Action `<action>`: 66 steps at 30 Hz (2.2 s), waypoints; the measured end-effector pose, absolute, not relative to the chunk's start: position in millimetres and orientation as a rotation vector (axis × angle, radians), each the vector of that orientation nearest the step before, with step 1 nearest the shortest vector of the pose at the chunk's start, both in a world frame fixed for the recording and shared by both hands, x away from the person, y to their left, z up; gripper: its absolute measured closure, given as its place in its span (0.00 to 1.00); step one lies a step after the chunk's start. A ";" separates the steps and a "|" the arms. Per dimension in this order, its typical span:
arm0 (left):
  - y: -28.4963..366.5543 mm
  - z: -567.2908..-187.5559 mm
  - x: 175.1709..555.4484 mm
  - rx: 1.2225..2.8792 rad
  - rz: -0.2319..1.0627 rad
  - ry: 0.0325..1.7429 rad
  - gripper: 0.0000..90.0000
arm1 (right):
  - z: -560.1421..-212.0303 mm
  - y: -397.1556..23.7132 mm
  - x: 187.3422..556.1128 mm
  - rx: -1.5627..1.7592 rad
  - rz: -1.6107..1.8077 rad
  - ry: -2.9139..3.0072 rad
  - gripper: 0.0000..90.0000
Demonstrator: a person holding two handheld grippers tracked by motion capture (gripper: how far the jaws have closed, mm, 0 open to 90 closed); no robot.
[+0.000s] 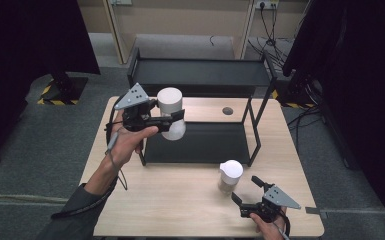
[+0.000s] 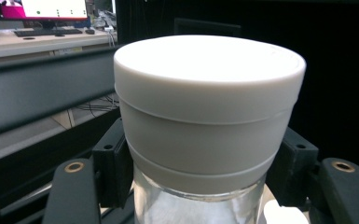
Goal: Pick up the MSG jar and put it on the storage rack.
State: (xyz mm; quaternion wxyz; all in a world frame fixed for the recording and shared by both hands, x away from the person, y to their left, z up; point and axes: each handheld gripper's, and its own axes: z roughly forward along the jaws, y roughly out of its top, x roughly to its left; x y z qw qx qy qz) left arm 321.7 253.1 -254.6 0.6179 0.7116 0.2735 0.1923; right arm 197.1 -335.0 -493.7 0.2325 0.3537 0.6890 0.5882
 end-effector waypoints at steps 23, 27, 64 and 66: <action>243.8 -198.9 331.9 1.620 0.477 0.649 0.39 | -493.9 -335.5 197.5 0.968 1.623 1.895 0.01; 242.3 -189.9 335.2 1.609 0.483 0.657 0.39 | -494.0 -335.8 197.6 0.968 1.623 1.893 0.01; 192.5 -154.0 393.3 1.545 0.651 0.899 0.39 | -494.5 -338.4 197.1 0.965 1.640 1.888 0.01; 191.2 -154.5 394.8 1.544 0.660 0.904 0.39 | -494.5 -338.3 197.2 0.966 1.640 1.888 0.01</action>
